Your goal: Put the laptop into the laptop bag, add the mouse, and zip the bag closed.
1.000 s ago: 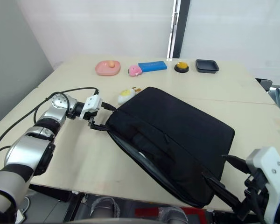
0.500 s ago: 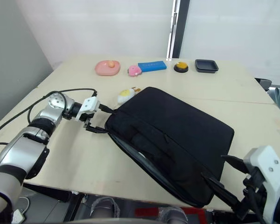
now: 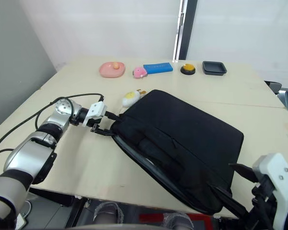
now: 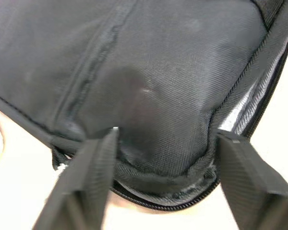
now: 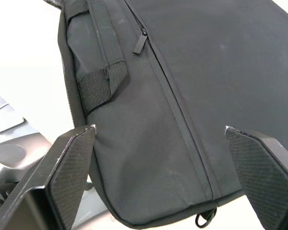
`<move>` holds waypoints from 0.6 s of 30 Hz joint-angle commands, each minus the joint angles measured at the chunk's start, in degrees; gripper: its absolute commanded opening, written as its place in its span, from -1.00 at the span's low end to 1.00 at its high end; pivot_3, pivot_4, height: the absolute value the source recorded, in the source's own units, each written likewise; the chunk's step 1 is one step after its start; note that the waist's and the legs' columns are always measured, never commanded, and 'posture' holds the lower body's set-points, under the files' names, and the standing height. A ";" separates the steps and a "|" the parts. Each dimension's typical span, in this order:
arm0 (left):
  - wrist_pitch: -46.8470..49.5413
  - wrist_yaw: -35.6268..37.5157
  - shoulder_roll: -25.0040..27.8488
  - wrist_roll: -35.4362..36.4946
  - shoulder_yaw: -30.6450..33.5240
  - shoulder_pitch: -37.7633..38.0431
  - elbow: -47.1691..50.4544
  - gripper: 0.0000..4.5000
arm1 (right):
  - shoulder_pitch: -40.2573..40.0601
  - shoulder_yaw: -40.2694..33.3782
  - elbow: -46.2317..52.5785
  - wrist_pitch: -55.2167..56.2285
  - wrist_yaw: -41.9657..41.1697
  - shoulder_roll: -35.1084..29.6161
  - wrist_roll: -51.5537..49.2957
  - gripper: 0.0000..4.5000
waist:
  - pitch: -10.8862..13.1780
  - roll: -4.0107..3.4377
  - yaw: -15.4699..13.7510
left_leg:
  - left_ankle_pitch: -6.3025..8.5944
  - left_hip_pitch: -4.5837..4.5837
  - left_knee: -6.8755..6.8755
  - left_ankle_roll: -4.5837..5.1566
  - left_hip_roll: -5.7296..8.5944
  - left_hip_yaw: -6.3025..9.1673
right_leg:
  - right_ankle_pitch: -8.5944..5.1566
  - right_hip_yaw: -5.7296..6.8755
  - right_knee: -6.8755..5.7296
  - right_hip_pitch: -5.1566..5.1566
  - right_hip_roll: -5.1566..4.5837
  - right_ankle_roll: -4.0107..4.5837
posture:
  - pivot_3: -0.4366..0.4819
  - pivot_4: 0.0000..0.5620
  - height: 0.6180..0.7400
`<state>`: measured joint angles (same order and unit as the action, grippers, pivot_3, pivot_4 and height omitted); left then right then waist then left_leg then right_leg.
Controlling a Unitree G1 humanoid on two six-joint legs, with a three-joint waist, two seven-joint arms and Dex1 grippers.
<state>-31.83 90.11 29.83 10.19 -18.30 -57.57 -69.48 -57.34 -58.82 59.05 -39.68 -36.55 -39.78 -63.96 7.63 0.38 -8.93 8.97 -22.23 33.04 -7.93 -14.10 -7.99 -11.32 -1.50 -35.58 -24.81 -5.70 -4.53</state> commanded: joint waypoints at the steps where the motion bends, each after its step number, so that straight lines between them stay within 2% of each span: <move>1: 3.77 2.39 1.09 1.17 -1.15 -0.76 1.13 -0.43 | -2.29 -2.82 0.94 2.02 -0.30 -0.14 -1.31 1.00 | 0.00 0.00 0.01 | 0.00 0.00 0.00 0.00 0.00 0.00 | 0.00 0.00 0.00 0.00 0.00 0.00 | -0.05 -0.47 1.00; 4: 7.84 2.39 2.73 2.44 -4.43 -0.26 2.81 -0.92 | -3.38 -2.40 0.94 2.39 -0.83 -0.95 -1.27 1.00 | -0.01 -0.01 0.23 | 0.00 0.00 0.00 0.00 0.01 0.00 | -0.01 0.00 0.00 0.00 -0.01 -0.02 | -0.05 -0.47 1.00; 5: 8.13 2.39 3.28 2.39 -5.45 -0.03 3.36 -0.98 | -3.90 -2.00 0.94 2.78 -1.43 -1.47 -0.64 1.00 | -0.02 -0.02 0.36 | 0.00 0.02 0.00 0.00 0.01 -0.01 | -0.01 -0.02 0.00 0.00 -0.01 -0.02 | -0.05 -0.47 1.00; 11: 10.52 2.39 4.85 5.50 -5.38 0.85 7.46 -0.98 | -10.14 -0.27 0.95 5.20 -4.63 -3.06 0.06 1.00 | -0.02 -0.03 0.50 | 0.01 0.05 -0.07 -0.01 -0.01 -0.03 | -0.03 -0.02 0.00 -0.02 0.00 -0.03 | -0.05 -0.47 1.00; 13: 11.06 2.39 5.73 6.32 -5.49 1.64 9.52 -0.98 | -10.01 1.48 0.95 5.81 -2.03 -4.06 -0.72 1.00 | -0.02 -0.03 0.60 | 0.01 0.02 -0.06 -0.01 -0.01 -0.03 | -0.03 -0.03 0.02 -0.02 0.00 -0.03 | -0.05 -0.47 1.00; 18: 13.50 2.39 8.67 9.00 -6.11 4.99 15.91 -0.98 | -7.04 11.12 0.95 4.35 4.91 -5.70 7.49 1.00 | -0.01 -0.06 0.61 | 0.01 0.00 -0.11 -0.02 -0.02 -0.03 | -0.04 -0.02 0.04 -0.06 0.03 -0.03 | -0.05 -0.47 1.00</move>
<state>-19.81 90.22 36.44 17.81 -23.81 -53.49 -56.34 -65.25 -50.47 59.16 -35.16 -34.19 -45.50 -59.48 7.62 0.32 -8.32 8.98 -22.22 32.90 -7.96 -14.13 -8.02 -11.36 -1.51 -35.53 -24.87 -5.65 -4.56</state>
